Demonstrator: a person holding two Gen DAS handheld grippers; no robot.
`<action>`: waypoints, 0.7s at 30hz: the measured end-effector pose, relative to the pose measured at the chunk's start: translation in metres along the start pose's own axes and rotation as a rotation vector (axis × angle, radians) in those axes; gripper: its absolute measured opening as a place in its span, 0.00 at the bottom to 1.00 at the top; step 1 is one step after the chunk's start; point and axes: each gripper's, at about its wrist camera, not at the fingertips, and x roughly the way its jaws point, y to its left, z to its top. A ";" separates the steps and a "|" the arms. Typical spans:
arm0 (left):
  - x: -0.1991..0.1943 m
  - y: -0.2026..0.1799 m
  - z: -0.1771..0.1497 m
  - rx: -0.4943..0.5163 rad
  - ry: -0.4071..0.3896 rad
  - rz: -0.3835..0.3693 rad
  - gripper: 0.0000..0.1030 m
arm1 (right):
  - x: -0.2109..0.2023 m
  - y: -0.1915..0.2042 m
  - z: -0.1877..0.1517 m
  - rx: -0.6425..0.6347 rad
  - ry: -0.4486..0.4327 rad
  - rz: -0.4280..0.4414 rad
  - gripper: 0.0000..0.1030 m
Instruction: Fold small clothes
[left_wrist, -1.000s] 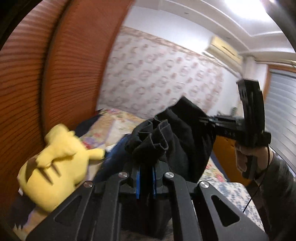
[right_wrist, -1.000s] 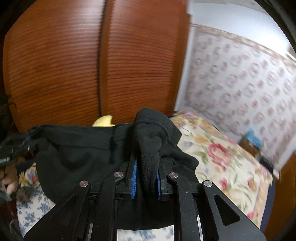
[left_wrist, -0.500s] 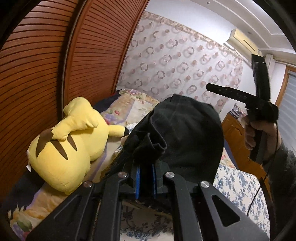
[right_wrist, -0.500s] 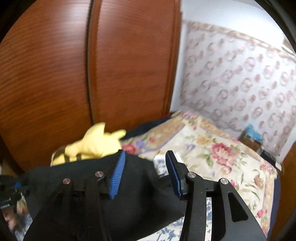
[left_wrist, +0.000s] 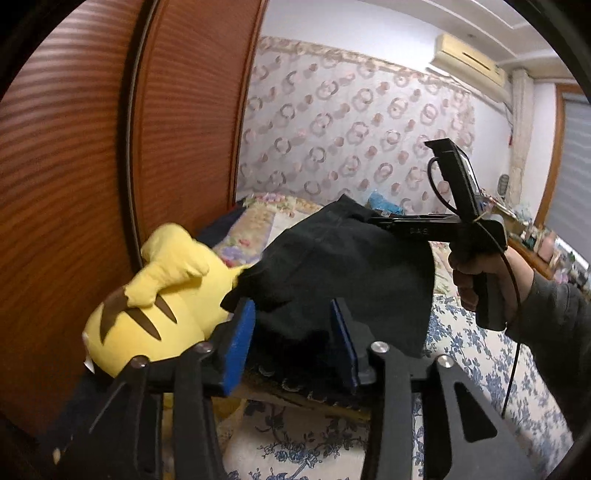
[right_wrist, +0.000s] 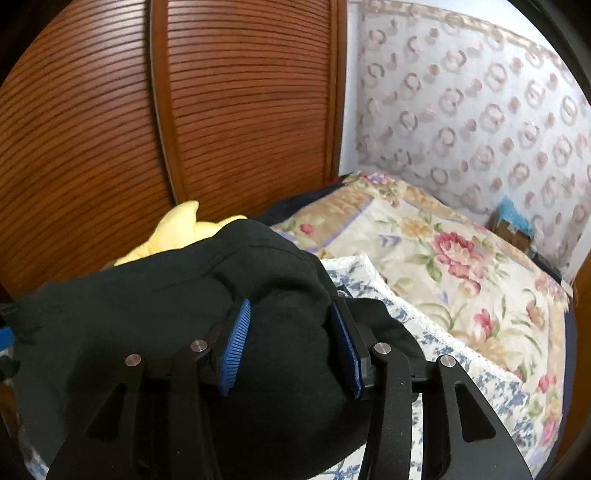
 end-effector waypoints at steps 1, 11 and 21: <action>-0.003 -0.002 0.000 0.010 -0.005 -0.004 0.53 | -0.007 0.001 -0.001 -0.001 -0.009 -0.014 0.45; -0.033 -0.036 0.004 0.101 -0.062 -0.035 0.54 | -0.107 0.003 -0.058 0.037 -0.109 -0.058 0.45; -0.048 -0.085 -0.005 0.186 -0.066 -0.118 0.54 | -0.215 0.001 -0.142 0.162 -0.192 -0.209 0.53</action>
